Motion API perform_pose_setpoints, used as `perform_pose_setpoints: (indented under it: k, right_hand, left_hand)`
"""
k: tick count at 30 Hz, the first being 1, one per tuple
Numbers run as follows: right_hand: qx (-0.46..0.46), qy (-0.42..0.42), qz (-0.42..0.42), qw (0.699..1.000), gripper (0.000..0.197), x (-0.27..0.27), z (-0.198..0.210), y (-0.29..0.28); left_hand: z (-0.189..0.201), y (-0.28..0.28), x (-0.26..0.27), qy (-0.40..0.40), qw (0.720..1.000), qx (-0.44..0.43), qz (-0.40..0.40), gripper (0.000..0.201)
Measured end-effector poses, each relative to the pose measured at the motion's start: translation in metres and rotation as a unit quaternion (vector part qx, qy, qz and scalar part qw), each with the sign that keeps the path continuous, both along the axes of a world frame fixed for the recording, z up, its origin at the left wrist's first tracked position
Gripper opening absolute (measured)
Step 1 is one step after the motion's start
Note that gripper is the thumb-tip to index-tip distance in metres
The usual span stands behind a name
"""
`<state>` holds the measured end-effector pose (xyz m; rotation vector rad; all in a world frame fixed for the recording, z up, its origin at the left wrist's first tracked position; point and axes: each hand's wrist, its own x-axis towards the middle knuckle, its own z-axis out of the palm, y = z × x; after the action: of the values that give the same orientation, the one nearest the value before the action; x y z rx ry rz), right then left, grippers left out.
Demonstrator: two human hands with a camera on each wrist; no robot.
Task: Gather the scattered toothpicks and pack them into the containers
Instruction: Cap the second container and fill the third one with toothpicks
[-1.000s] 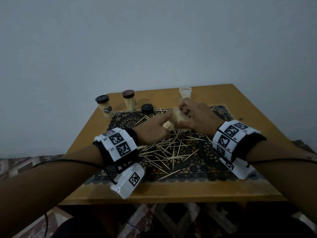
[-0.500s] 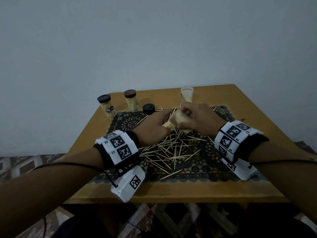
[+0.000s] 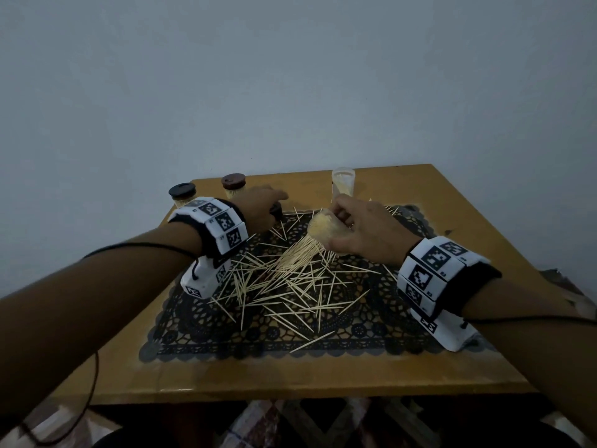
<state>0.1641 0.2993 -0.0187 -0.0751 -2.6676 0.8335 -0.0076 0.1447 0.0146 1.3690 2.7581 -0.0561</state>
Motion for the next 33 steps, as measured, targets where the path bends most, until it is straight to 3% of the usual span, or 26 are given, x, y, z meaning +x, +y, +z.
perform_pose_setpoints:
  k: [5,12,16,19,23,27,33]
  right_hand:
    - [-0.007,0.014,0.022,1.0,0.04,0.001,0.001,-0.001]
    - [-0.056,0.011,0.024,0.998,0.043,0.0,-0.003,0.001]
    - [-0.1,0.019,0.01,0.995,0.05,0.0,-0.003,0.0]
    - [-0.119,0.029,0.003,0.992,0.052,0.001,-0.001,-0.001]
    - [-0.086,0.036,-0.01,0.996,0.045,0.001,0.001,-0.001]
    - [-0.089,0.055,-0.017,0.994,0.042,0.002,0.001,-0.001]
    - [-0.082,0.068,0.006,0.994,0.044,0.003,0.002,-0.002]
  left_hand:
    - [-0.012,0.011,-0.021,0.021,0.996,-0.085,-0.02,0.056]
    - [-0.017,0.014,-0.031,0.005,0.999,-0.03,-0.019,0.043]
    - [-0.011,0.01,-0.023,-0.053,0.993,0.104,0.003,0.034]
    - [0.004,0.007,-0.005,-0.147,0.961,0.235,-0.004,0.022]
    - [0.027,0.001,0.026,-0.219,0.923,0.312,-0.046,0.025]
    - [0.034,-0.003,0.051,-0.208,0.927,0.296,-0.098,0.033]
    - [0.032,0.001,0.07,-0.161,0.95,0.244,-0.107,0.041]
